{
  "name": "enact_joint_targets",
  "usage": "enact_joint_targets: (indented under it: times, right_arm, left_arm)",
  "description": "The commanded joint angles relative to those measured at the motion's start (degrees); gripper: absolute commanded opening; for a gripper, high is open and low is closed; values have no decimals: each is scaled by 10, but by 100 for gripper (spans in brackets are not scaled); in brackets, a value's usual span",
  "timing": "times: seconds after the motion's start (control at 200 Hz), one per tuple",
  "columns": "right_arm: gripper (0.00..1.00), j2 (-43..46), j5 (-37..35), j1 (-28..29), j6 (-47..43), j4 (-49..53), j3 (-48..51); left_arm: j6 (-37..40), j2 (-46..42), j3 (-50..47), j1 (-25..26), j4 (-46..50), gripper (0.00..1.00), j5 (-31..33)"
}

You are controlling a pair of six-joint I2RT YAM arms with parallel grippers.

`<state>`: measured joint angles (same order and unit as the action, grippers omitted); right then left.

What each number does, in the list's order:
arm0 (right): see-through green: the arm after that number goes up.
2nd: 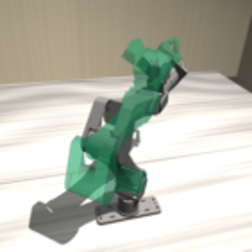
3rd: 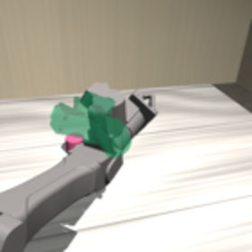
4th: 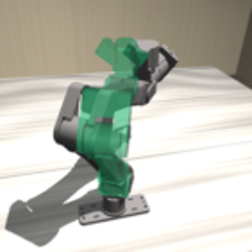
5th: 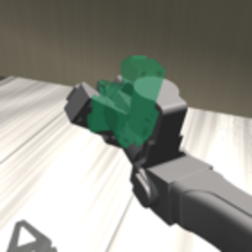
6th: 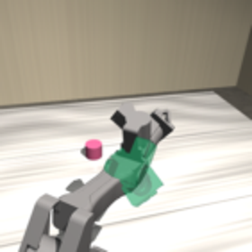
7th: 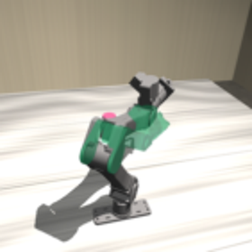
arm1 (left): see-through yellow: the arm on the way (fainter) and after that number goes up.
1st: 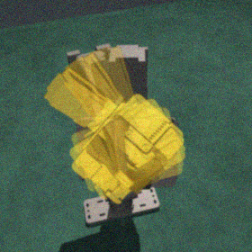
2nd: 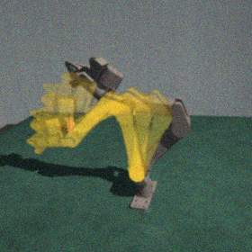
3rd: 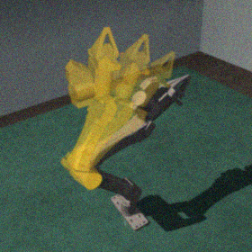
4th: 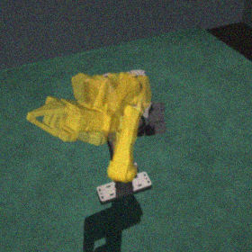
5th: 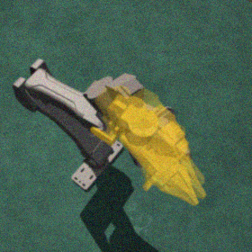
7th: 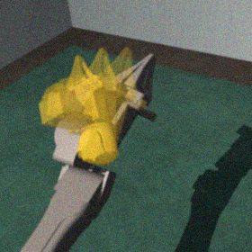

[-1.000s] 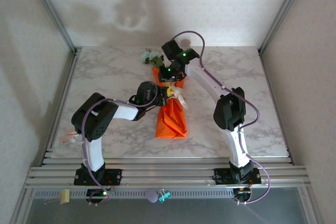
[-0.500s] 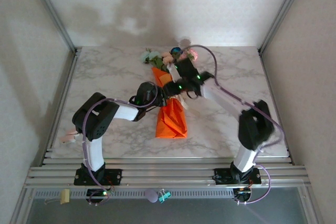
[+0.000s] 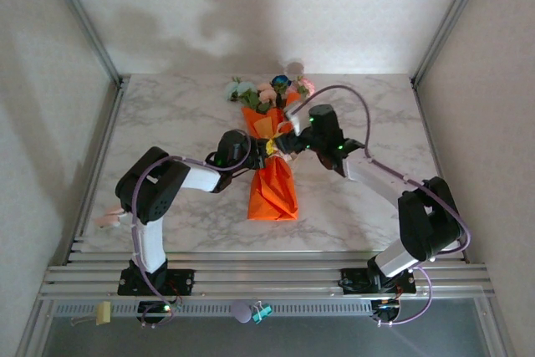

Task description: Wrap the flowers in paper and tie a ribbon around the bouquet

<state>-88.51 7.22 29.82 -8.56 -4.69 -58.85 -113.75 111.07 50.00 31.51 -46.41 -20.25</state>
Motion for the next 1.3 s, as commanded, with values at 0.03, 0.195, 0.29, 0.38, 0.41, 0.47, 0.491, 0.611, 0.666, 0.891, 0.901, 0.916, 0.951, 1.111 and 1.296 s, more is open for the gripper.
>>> enact_joint_targets:
  times: [0.03, 0.195, 0.29, 0.38, 0.41, 0.47, 0.491, 0.611, 0.666, 0.891, 0.901, 0.916, 0.951, 1.111, 1.296]
  right_arm:
    - [70, -24, -6, -66, 184, 70, -27]
    - [56, -60, 30, -91, 303, 156, -24]
    - [50, -89, 34, -90, 329, 180, -27]
    - [45, -123, 38, -91, 335, 204, -53]
    - [44, -134, 41, -90, 340, 210, -63]
    - [39, -151, 54, -90, 350, 221, -78]
    - [39, -155, 56, -89, 355, 225, -82]
    - [43, -158, 67, -79, 369, 208, -76]
    - [46, -157, 76, -77, 379, 195, -70]
    - [46, -172, 88, -73, 400, 194, -74]
    - [46, -174, 88, -73, 401, 195, -75]
    - [46, -175, 88, -73, 401, 195, -76]
    - [47, -177, 87, -71, 403, 192, -75]
    - [36, -193, 93, -69, 412, 180, -81]
    - [25, -197, 99, -61, 435, 154, -83]
  left_arm:
    - [-11, 11, 21, -3, 4, 0, -14]
    - [-12, 10, 20, -3, 8, 0, -16]
    - [-9, 5, 19, -4, 15, 0, -15]
    - [-4, 5, 21, -5, 24, 0, -17]
    - [-3, 4, 20, -5, 27, 0, -17]
    - [-2, 4, 21, -6, 29, 0, -17]
    - [-2, 5, 22, -6, 29, 0, -16]
    - [0, 5, 26, -6, 33, 0, -17]
    - [1, 6, 28, -6, 34, 0, -17]
    - [2, 9, 30, -6, 34, 0, -18]
    - [2, 9, 30, -5, 34, 0, -18]
    - [2, 9, 30, -6, 34, 0, -18]
    - [2, 9, 30, -6, 34, 0, -19]
    - [2, 10, 30, -6, 34, 0, -20]
    - [3, 10, 30, -7, 35, 0, -21]
